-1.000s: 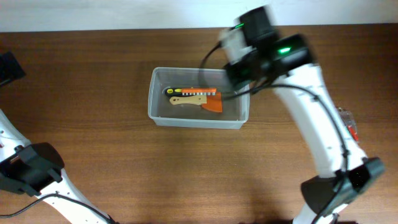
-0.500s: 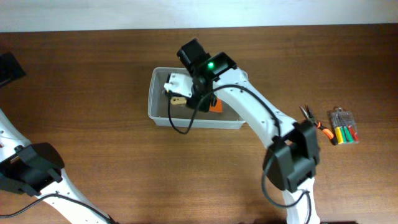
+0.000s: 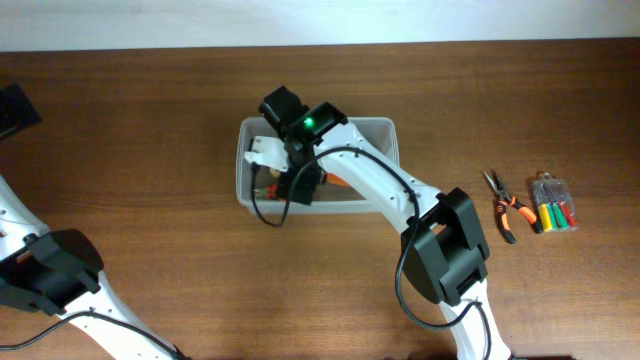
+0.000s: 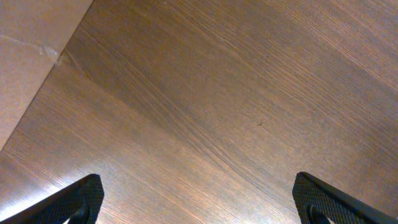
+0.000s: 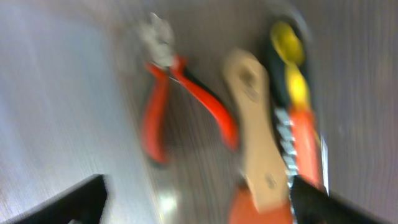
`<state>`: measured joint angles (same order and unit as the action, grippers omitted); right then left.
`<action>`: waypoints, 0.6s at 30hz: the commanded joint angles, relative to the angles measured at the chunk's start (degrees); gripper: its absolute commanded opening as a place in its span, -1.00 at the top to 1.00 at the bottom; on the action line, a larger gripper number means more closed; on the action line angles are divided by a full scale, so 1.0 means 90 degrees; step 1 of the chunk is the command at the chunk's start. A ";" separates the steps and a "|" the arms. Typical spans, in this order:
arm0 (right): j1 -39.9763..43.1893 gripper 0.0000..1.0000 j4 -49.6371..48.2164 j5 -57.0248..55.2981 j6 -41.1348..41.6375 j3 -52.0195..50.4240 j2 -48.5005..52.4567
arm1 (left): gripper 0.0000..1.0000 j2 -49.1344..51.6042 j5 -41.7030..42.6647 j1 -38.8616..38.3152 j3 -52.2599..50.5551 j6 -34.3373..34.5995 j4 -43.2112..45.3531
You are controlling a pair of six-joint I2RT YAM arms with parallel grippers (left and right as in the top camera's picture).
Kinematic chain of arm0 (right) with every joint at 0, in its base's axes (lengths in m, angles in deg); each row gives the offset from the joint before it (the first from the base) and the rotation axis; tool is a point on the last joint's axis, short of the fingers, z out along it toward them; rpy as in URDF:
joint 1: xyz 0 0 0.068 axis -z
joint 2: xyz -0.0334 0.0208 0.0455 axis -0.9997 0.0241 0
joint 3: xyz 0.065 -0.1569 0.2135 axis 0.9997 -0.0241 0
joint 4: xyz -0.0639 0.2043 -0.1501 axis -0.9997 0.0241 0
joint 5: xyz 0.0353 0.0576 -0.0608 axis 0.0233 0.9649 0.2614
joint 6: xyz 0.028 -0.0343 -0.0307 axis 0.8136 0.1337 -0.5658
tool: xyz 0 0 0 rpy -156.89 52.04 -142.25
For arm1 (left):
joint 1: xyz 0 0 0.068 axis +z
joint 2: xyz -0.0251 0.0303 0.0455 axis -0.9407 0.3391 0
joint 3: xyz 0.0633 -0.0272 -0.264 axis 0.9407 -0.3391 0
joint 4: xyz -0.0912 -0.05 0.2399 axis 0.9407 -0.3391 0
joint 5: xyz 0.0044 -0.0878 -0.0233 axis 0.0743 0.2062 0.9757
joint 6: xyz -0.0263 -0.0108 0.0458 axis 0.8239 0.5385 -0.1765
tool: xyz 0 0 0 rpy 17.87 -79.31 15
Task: Pack container
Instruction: 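Carry the red pliers into the box and release them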
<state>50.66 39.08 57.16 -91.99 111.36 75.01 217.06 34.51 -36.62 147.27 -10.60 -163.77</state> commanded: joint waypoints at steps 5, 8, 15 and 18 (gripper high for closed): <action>0.0896 -0.97 0.1039 -0.1880 0.2169 0.0988 -0.0712 | -0.98 -0.0036 0.0085 0.0029 0.0024 0.0085 -0.0010; 0.1593 -0.97 0.1564 -0.1853 0.2528 0.1447 -0.1093 | -0.98 -0.0036 0.0085 0.0029 0.0024 0.0085 -0.0010; 0.3900 -0.97 0.2208 -0.1525 0.3881 0.1591 -0.1569 | -0.98 -0.0036 0.0085 0.0029 0.0024 0.0085 -0.0010; 0.4767 -0.97 0.2511 -0.1115 0.4444 0.1168 -0.1450 | -0.98 -0.0036 0.0085 0.0029 0.0024 0.0085 -0.0010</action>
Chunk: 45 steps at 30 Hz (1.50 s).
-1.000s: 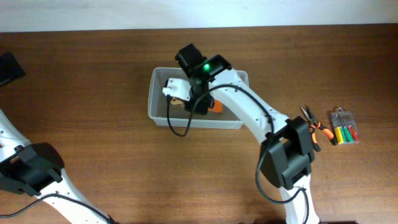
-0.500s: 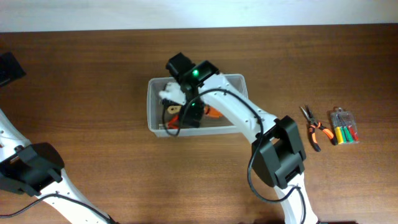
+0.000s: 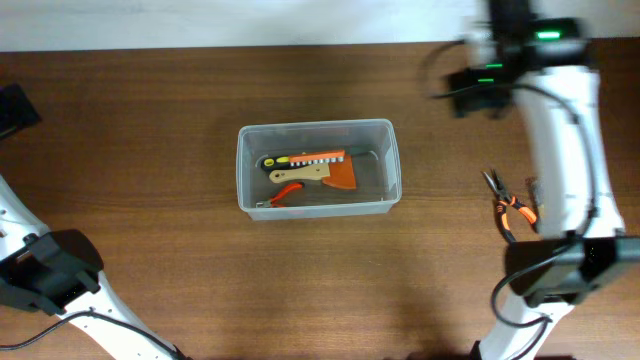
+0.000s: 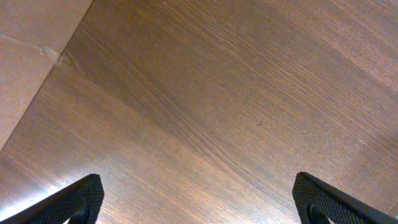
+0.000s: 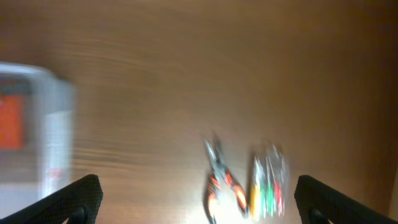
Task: Pack container
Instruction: 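Carry the red pliers into the box and release them, then grasp the orange-black needle-nose pliers with the right gripper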
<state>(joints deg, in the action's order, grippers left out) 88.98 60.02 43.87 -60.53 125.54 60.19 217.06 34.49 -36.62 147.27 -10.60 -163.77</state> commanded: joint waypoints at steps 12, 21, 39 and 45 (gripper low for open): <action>0.1387 -0.98 -0.0954 0.0804 0.0549 -0.3830 0.0291 | -0.98 -0.0036 0.0087 0.0029 0.0024 0.0085 -0.0010; 0.1433 -0.84 -0.1887 0.0449 0.0486 -0.5161 0.0291 | -0.98 -0.0036 0.0087 0.0029 0.0024 0.0085 -0.0010; 0.1433 0.31 -0.2696 0.0471 0.0493 -0.5979 0.0294 | -0.98 -0.0036 0.0087 0.0029 0.0024 0.0085 -0.0010; 0.1433 0.39 -0.2939 0.0495 0.0746 -0.5979 0.0294 | -0.98 -0.0036 0.0087 0.0029 0.0024 0.0085 -0.0010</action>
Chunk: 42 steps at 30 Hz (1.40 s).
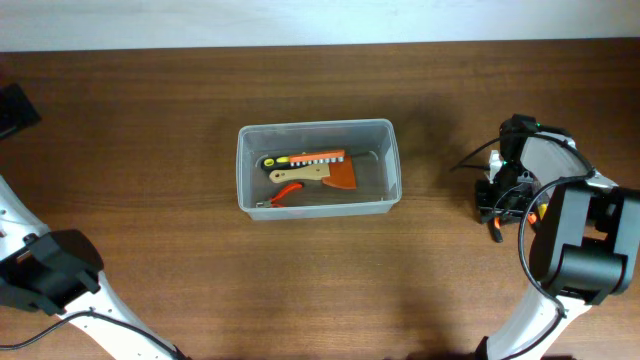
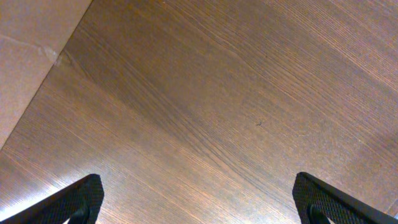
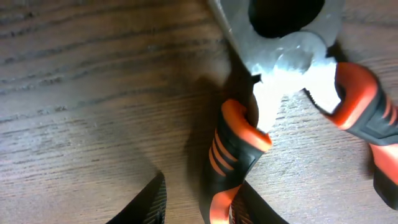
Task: Pack container
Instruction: 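Grasp the orange-black needle-nose pliers with the right gripper, then carry the needle-nose pliers into the box and release them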
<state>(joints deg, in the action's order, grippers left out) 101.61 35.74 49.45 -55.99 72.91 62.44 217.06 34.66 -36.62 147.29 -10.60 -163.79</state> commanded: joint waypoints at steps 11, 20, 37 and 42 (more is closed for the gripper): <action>0.0027 0.92 -0.0323 -0.0121 0.0437 -0.0129 0.0039 | -0.98 -0.0036 0.0068 0.0029 0.0022 0.0085 -0.0007; -0.0107 0.92 0.0544 0.0083 0.0435 0.0765 -0.0345 | -0.98 -0.0036 0.0068 0.0029 0.0022 0.0085 -0.0007; -0.4296 0.92 0.0903 0.0617 -0.1620 0.3478 -0.1690 | -0.98 -0.0036 0.0068 0.0029 0.0022 0.0085 -0.0007; -0.5195 0.92 0.0648 0.0559 -0.3101 0.3247 -0.1083 | -0.98 -0.0036 0.0068 0.0029 0.0022 0.0085 -0.0007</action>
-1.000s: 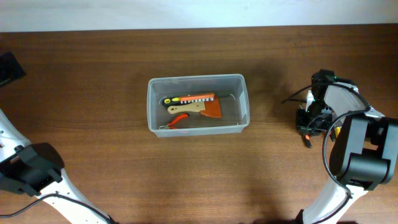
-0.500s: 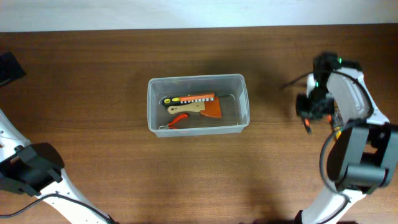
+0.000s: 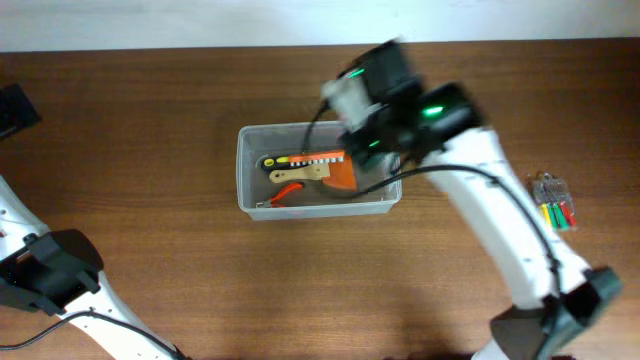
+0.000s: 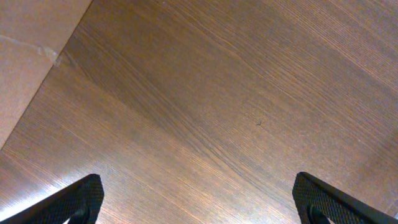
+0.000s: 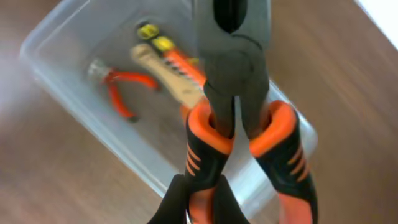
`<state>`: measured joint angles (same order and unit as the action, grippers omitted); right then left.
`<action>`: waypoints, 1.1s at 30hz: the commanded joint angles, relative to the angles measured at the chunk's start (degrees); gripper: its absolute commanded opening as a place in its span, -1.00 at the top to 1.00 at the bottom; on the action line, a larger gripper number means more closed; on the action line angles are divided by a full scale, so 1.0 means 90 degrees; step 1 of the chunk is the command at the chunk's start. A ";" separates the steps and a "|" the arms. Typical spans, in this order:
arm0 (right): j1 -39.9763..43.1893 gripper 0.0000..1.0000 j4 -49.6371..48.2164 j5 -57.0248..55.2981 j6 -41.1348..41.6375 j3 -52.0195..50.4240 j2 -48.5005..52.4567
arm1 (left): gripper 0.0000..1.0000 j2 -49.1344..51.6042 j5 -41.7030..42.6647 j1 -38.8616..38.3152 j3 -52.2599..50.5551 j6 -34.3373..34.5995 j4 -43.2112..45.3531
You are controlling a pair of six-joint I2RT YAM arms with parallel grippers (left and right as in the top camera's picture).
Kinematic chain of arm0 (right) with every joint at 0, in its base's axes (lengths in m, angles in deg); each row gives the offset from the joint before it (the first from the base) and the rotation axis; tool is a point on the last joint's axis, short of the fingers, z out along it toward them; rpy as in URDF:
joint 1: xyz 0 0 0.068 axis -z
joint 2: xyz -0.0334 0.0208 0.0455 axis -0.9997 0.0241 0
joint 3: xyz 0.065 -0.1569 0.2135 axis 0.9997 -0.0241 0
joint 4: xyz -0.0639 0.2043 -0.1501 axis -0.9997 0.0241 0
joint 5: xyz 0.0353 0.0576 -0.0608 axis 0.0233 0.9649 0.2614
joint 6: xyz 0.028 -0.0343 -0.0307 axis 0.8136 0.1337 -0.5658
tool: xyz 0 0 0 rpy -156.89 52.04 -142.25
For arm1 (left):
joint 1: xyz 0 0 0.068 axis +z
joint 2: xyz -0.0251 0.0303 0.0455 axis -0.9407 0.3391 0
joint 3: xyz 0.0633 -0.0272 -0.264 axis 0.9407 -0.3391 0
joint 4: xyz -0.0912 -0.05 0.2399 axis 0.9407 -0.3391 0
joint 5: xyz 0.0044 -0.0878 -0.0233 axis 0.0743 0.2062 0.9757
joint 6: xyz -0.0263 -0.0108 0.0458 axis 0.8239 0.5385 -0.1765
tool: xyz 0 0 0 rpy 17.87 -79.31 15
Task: Pack container
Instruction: 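Carry the needle-nose pliers into the box and release them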
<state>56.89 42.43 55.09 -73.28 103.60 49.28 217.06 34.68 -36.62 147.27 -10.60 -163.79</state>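
Note:
A clear plastic container (image 3: 243, 170) sits mid-table and holds small red cutters (image 5: 119, 87), a tan-handled tool (image 5: 168, 70) and a yellow-and-orange tool (image 3: 300, 159). My right gripper (image 5: 198, 202) is shut on one handle of orange-and-black pliers (image 5: 239, 118), hanging them above the container's right part; in the overhead view the arm hides them. Far to the left, my left gripper (image 4: 198, 202) is open over bare wood.
A clear packet of coloured screwdrivers (image 3: 555, 201) lies at the table's right. The right arm (image 3: 480, 190) stretches across from the lower right to the container. Pale floor (image 4: 25, 56) shows past the table's left edge in the left wrist view.
My right gripper was down at the pliers on the table at the right, closing round one handle. Now it holds them above the container. The left gripper has not moved.
My right gripper was first inside the container over the tools lying there. Then it was away at the upper right of the table, then down on the pliers beside the screwdriver packet. Now it holds those pliers over the container.

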 commanded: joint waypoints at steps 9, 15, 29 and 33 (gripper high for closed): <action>-0.0253 0.92 -0.0044 -0.0085 -0.1552 -0.0214 0.2033 | -0.98 -0.0036 0.0066 0.0029 0.0024 0.0085 -0.0007; -0.0260 -0.26 -0.0015 -0.1236 -0.0675 -0.0177 0.2283 | -0.98 -0.0036 0.0068 0.0029 0.0024 0.0085 -0.0007; 0.1916 -0.97 0.0410 -0.2657 0.0578 0.0595 -0.0457 | -0.98 -0.0036 0.0066 0.0029 0.0024 0.0085 -0.0007; 0.3738 -0.97 0.0401 -0.2181 0.1690 0.0588 -0.0704 | -0.98 -0.0036 0.0066 0.0029 0.0024 0.0085 -0.0007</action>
<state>81.90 45.51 34.32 -67.27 109.21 43.12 217.06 34.68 -36.62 147.27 -10.60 -163.79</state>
